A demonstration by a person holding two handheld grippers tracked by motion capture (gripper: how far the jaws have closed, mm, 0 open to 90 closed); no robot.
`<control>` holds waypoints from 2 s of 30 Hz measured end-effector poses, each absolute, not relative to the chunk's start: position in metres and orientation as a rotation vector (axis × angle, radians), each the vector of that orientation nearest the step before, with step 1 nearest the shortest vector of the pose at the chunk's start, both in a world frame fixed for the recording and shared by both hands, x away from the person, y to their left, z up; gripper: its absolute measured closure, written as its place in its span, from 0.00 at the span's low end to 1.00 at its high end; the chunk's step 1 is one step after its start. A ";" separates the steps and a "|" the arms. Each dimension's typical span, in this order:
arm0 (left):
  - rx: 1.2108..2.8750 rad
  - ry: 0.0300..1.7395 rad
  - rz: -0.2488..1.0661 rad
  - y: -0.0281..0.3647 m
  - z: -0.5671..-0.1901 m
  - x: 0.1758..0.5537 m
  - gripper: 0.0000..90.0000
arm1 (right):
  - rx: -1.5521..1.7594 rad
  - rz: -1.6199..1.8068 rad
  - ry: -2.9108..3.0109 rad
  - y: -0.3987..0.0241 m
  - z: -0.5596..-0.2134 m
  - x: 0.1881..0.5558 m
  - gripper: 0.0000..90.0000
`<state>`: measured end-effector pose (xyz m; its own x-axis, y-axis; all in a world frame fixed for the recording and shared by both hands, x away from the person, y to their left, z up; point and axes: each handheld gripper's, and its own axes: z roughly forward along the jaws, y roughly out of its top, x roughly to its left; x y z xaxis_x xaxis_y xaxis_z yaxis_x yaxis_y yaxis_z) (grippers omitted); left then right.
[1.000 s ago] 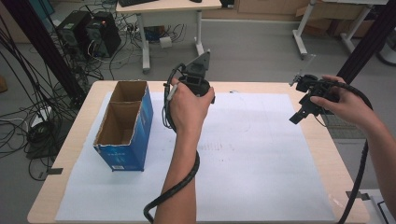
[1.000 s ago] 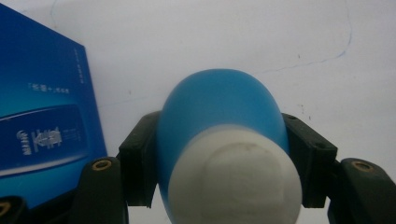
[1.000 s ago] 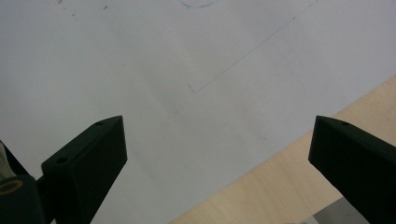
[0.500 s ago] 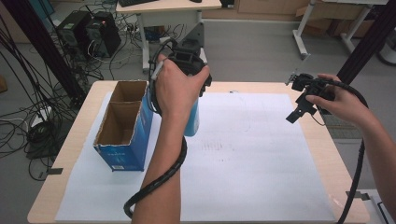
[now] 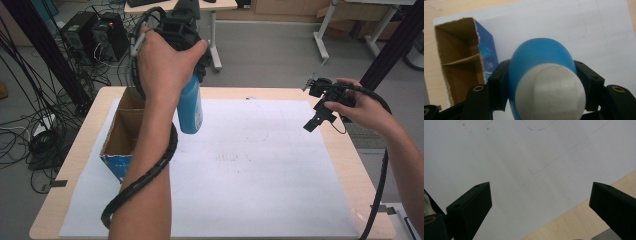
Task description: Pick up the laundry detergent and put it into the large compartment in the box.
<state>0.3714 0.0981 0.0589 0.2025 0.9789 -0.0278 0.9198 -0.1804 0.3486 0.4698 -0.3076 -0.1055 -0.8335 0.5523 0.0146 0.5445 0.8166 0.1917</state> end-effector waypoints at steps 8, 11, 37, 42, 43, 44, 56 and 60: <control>2.169 1.838 0.367 0.119 0.090 0.361 0.42 | 0.896 0.283 2.938 -0.304 -0.097 0.464 0.05; 2.156 1.849 0.372 0.128 0.096 0.358 0.42 | 0.896 0.277 2.940 -0.303 -0.097 0.465 0.05; 2.029 2.016 0.373 0.215 0.065 0.352 0.42 | 0.783 0.162 2.946 -0.253 -0.091 0.452 0.05; 2.017 2.056 0.378 0.223 0.049 0.356 0.42 | 0.799 0.139 2.932 -0.252 -0.091 0.449 0.05; 2.020 2.061 0.378 0.224 0.046 0.357 0.42 | 0.797 0.135 2.931 -0.251 -0.091 0.449 0.05; 2.019 2.065 0.376 0.225 0.042 0.358 0.42 | 0.801 0.132 2.932 -0.250 -0.091 0.449 0.05; 2.013 2.080 0.336 0.235 0.003 0.366 0.42 | 0.792 0.113 2.934 -0.245 -0.092 0.445 0.05; 2.020 2.081 0.313 0.236 -0.011 0.370 0.42 | 0.800 0.111 2.936 -0.246 -0.095 0.446 0.05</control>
